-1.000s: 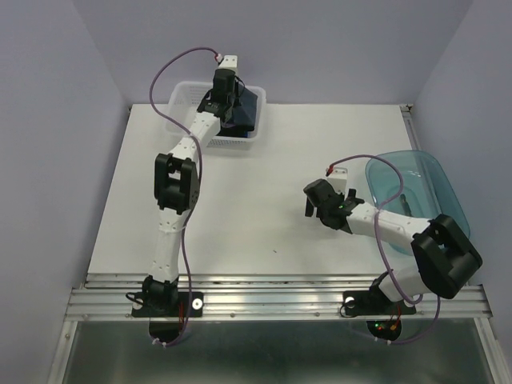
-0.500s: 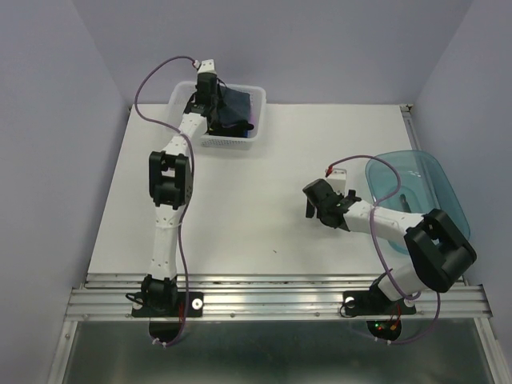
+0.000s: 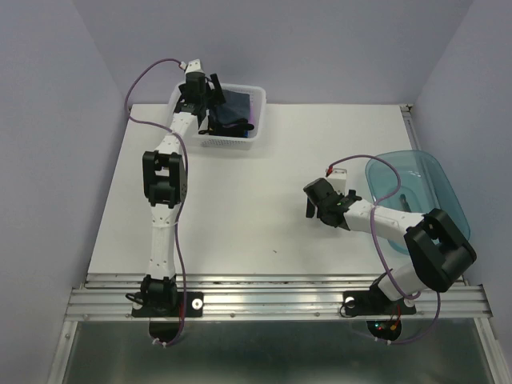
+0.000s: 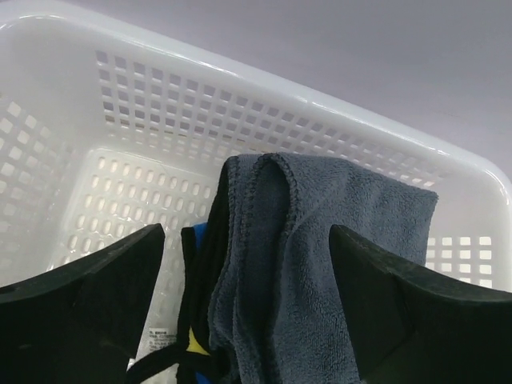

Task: Fold and stack the towels
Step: Neatly place the folded towel into the bin

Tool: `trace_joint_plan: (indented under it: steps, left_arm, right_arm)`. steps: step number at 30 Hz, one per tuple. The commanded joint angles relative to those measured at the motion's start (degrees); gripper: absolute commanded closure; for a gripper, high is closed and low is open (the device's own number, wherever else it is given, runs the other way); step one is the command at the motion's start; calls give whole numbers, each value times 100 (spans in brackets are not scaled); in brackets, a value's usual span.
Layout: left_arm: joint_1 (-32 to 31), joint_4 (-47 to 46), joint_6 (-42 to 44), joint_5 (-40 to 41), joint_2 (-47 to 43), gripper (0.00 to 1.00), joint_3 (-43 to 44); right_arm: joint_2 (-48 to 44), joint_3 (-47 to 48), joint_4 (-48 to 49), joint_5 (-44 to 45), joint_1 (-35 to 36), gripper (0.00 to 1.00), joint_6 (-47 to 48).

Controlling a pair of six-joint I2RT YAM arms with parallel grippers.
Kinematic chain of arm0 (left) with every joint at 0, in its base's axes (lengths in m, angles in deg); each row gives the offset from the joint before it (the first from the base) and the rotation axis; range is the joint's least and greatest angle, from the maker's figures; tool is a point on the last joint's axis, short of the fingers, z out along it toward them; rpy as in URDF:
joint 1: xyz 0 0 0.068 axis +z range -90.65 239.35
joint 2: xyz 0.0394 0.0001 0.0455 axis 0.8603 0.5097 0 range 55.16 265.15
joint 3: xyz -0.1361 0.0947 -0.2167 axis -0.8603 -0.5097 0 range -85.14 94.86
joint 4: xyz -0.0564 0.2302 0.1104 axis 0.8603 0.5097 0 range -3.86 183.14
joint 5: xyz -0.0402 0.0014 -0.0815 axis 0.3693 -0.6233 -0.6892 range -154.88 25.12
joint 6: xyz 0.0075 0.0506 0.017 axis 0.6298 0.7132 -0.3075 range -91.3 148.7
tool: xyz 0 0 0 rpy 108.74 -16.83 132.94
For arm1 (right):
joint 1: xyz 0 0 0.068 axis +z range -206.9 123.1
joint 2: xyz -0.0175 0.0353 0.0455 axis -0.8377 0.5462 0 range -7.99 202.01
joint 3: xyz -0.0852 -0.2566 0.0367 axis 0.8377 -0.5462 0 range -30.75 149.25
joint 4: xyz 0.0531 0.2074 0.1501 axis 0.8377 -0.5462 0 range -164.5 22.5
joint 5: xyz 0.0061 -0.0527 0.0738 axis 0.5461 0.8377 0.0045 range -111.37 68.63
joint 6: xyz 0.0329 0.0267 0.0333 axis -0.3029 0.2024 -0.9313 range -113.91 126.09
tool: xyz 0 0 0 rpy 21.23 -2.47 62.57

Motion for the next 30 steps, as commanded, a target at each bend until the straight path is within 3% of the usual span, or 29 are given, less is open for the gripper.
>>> trace_joint_plan:
  steps: [1,4,6,9,12,16,20,30]
  left_arm:
    - [45,-45,-142,-96,-841,3,-43]
    - [36,-10,-169,-498,-1201,3,-289]
    - [10,-1,-90,-946,-1360,12,-395]
    - [-139,51,77,-1046,-1545,30,-596]
    - [-350,43,270,-966,-1607,67,-711]
    - [-403,104,166,-1054,-1370,94,-624]
    - [-465,192,16,-1124,-966,99,-527]
    - [-527,254,-169,-1344,-508,100,-676]
  right_arm:
    - [-108,298,6,-37,-36,0,9]
    - [-187,246,41,-90,-28,0,26]
    - [-205,202,103,-116,-37,0,61]
    - [-170,228,94,-195,-37,0,61]
    - [-126,246,103,-265,-37,0,44]
    - [-117,254,94,-318,-37,0,52]
    - [-126,202,182,-327,-28,0,53]
    - [-47,175,200,-327,-45,0,44]
